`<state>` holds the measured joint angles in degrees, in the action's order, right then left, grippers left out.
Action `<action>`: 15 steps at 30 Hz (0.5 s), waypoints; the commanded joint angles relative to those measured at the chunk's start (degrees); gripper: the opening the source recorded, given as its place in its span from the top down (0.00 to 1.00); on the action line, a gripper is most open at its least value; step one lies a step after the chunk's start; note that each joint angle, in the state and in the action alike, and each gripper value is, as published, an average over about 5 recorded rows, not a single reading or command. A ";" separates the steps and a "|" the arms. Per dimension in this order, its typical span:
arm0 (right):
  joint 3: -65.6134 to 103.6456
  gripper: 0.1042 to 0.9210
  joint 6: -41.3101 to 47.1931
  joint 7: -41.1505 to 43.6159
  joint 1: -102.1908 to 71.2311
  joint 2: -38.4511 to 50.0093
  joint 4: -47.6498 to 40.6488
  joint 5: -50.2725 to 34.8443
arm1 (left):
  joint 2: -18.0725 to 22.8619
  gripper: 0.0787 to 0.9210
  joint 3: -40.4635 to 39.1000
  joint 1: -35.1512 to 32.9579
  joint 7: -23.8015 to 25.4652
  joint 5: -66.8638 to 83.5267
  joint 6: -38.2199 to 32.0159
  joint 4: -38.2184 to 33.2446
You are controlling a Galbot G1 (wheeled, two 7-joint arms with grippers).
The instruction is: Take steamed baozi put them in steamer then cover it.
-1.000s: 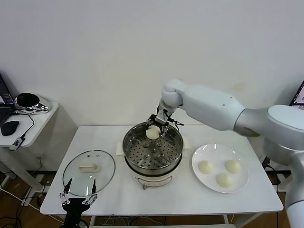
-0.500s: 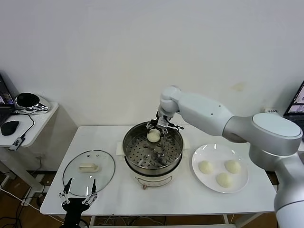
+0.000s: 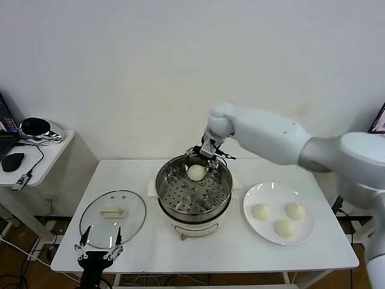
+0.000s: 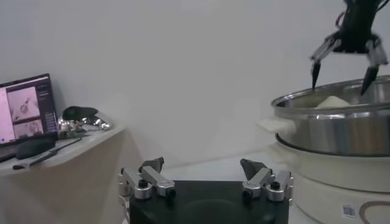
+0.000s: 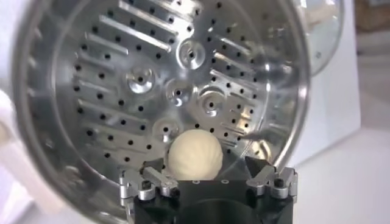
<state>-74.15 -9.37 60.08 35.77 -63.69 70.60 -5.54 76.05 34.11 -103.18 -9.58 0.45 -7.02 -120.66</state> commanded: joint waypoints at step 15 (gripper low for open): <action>-7.02 0.12 32.87 2.34 9.09 36.27 29.12 -8.54 | -0.76 0.12 -1.97 -0.54 -0.03 -0.95 -0.06 -2.18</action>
<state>-79.51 15.37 61.77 43.04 -38.27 91.78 -12.62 75.35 32.48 -103.77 -9.59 -0.52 -7.10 -122.59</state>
